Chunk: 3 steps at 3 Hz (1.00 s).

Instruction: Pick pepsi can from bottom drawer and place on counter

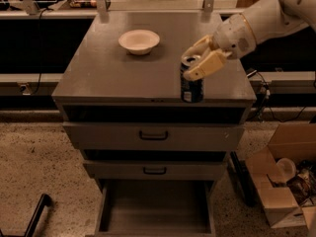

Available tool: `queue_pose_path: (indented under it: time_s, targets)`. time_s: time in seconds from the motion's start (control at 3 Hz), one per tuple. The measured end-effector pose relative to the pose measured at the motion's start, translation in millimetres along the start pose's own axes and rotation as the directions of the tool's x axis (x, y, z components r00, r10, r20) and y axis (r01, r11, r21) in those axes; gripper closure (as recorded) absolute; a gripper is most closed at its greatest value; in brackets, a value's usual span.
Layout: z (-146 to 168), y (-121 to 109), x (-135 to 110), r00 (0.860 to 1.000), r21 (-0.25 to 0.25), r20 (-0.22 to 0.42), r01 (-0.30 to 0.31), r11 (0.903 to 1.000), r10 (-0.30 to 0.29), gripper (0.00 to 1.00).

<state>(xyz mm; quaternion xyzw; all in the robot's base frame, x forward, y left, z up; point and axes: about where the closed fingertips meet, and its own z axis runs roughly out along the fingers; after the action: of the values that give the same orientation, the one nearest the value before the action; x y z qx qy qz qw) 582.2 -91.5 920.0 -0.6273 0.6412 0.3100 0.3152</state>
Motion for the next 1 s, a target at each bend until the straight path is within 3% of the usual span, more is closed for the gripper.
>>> queue_pose_path:
  time_s: [0.33,0.67,1.0]
  targets:
    - [-21,-22,-16,0.998,0.068,0.057,-0.009,0.9976,0.005,1.00]
    - [-53,-37,-17,0.997,0.204,0.068,-0.054,0.9775,0.040,1.00]
    - [-63,-52,-6,0.996,0.348,0.050,-0.090,0.9331,0.078,1.00]
